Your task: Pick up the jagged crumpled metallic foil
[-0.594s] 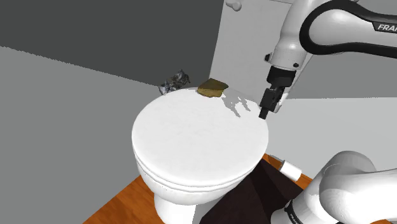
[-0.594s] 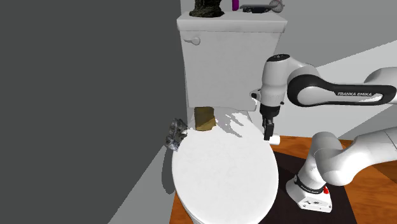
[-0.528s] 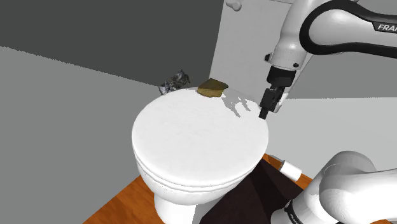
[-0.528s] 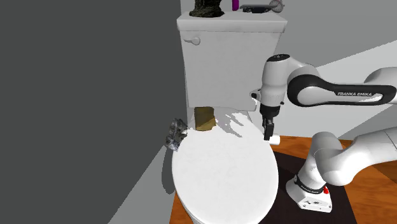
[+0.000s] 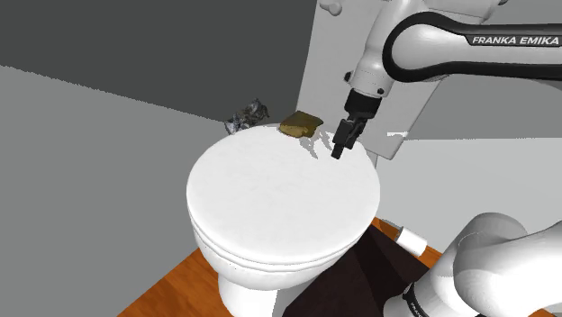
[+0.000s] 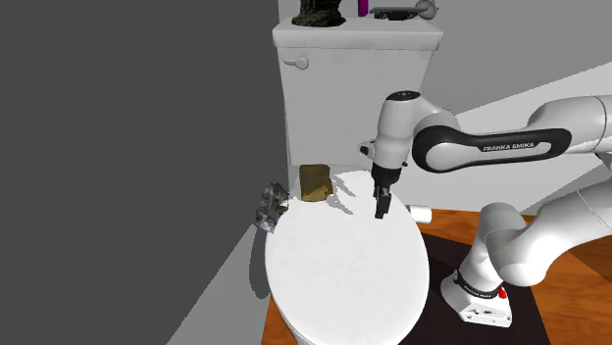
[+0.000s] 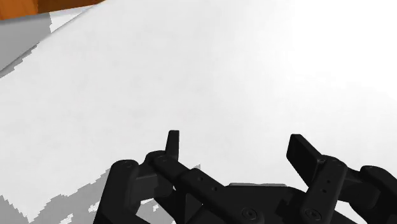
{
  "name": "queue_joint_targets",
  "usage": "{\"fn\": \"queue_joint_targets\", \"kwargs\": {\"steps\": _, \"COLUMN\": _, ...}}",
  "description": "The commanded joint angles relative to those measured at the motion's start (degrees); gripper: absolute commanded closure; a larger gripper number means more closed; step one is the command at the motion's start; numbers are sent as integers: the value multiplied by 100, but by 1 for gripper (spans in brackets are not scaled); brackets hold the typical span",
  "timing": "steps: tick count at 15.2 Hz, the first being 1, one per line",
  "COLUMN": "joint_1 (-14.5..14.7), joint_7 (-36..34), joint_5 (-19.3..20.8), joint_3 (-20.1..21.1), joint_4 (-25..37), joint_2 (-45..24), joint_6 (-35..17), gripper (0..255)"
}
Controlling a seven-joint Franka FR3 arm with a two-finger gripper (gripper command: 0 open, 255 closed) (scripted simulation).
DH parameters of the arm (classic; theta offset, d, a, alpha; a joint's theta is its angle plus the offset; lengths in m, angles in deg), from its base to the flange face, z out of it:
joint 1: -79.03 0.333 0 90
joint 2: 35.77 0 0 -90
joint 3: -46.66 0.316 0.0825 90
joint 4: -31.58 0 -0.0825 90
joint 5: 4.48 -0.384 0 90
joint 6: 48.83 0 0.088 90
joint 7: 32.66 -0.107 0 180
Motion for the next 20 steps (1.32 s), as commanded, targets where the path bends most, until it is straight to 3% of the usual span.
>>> {"fn": "queue_joint_targets", "kwargs": {"steps": 1, "joint_1": 58, "joint_7": 75, "joint_5": -47, "joint_3": 16, "joint_4": 211, "joint_2": -332, "joint_6": -328, "gripper": 0}}
{"fn": "queue_joint_targets", "kwargs": {"steps": 10, "joint_1": 301, "joint_7": 398, "joint_5": -258, "joint_3": 128, "joint_4": 1211, "joint_2": -1752, "joint_6": -1602, "gripper": 0}}
{"fn": "queue_joint_targets", "kwargs": {"steps": 20, "joint_1": 516, "joint_7": 728, "joint_5": -412, "joint_3": 291, "joint_4": 2822, "joint_2": -3285, "joint_6": -2474, "gripper": 0}}
